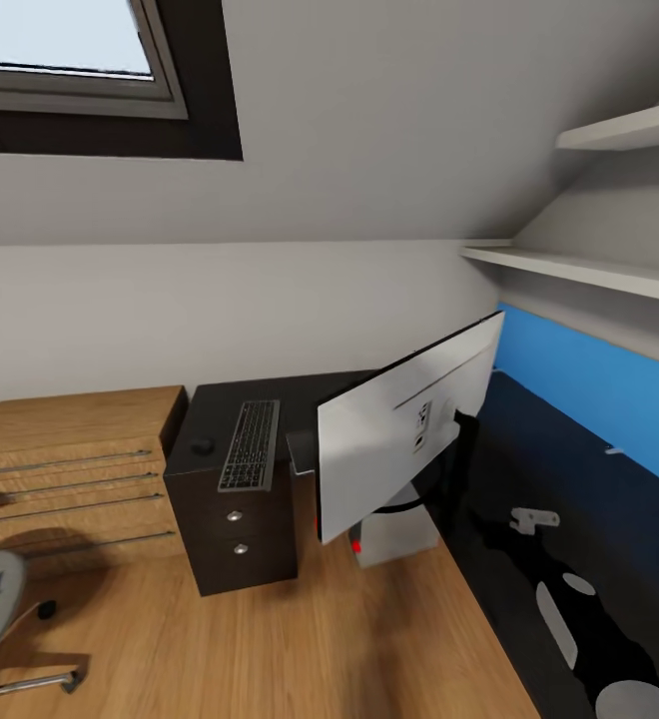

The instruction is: In the bedroom, organize the workspace by keeping the computer under the desk, ensuring the monitor is on the desk, placing the keyboard on the desk next to the monitor, placing the mouse on the desk next to the keyboard, moving the folder from the swivel chair onto the desk next to the mouse, stacking the notebook on top of the folder with the pen on top of the notebook, and positioning the swivel chair next to the desk.

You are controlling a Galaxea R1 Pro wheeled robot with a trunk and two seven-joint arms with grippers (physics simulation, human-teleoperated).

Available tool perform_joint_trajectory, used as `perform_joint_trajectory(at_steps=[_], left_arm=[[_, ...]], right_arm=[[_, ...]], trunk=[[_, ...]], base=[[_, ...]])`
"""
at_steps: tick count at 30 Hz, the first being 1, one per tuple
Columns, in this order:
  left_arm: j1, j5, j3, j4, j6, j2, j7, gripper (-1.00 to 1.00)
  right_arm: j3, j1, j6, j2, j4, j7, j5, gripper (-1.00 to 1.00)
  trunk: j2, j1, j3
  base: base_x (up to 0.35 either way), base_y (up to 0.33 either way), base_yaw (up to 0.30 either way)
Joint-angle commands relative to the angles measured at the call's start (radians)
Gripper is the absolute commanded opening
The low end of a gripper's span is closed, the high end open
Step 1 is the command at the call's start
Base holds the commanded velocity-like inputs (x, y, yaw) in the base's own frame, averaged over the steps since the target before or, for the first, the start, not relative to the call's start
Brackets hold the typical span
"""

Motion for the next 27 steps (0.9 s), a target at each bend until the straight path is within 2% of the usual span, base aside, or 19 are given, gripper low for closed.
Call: perform_joint_trajectory(at_steps=[1,27], left_arm=[[-0.001,0.01,-0.005,0.0,-0.005,0.001,0.007,1.0],[-0.001,0.01,-0.008,0.0,-0.006,-0.001,0.004,1.0]], right_arm=[[-0.001,-0.001,-0.002,0.0,0.002,0.008,-0.009,1.0],[-0.002,-0.001,-0.045,-0.003,-0.002,0.011,-0.009,1.0]], trunk=[[-0.001,0.001,-0.001],[-0.001,0.001,-0.001]], base=[[0.149,0.023,0.0],[0.107,0.002,0.0]])
